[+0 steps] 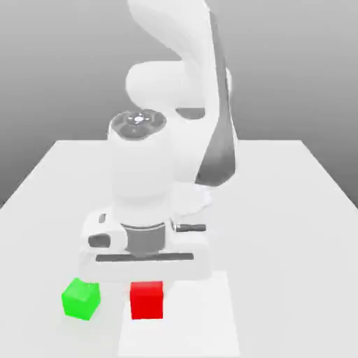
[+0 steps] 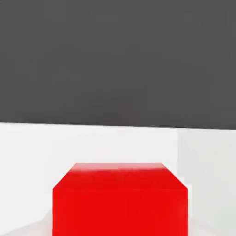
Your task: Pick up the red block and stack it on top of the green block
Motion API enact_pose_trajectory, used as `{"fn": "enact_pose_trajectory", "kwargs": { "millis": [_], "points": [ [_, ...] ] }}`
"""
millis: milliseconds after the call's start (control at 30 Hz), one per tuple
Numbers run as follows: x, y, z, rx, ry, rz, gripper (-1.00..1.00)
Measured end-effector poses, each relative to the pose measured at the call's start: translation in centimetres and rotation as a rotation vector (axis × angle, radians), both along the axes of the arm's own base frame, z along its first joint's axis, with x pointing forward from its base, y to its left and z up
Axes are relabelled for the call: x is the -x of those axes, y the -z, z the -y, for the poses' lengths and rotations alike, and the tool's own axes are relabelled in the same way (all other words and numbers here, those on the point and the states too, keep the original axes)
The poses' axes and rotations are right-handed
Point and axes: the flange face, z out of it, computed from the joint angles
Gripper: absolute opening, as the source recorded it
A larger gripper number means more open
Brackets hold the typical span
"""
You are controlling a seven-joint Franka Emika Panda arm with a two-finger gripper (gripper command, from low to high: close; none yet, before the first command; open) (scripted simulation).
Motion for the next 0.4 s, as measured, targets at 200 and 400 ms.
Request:
{"fn": "enact_pose_trajectory", "kwargs": {
  "millis": [200,400],
  "points": [
    [4.3,1.1,6.8,-0.006,0.170,0.002,-1.00],
    [4.4,4.3,6.7,-0.006,0.169,0.001,1.00]
  ]
}}
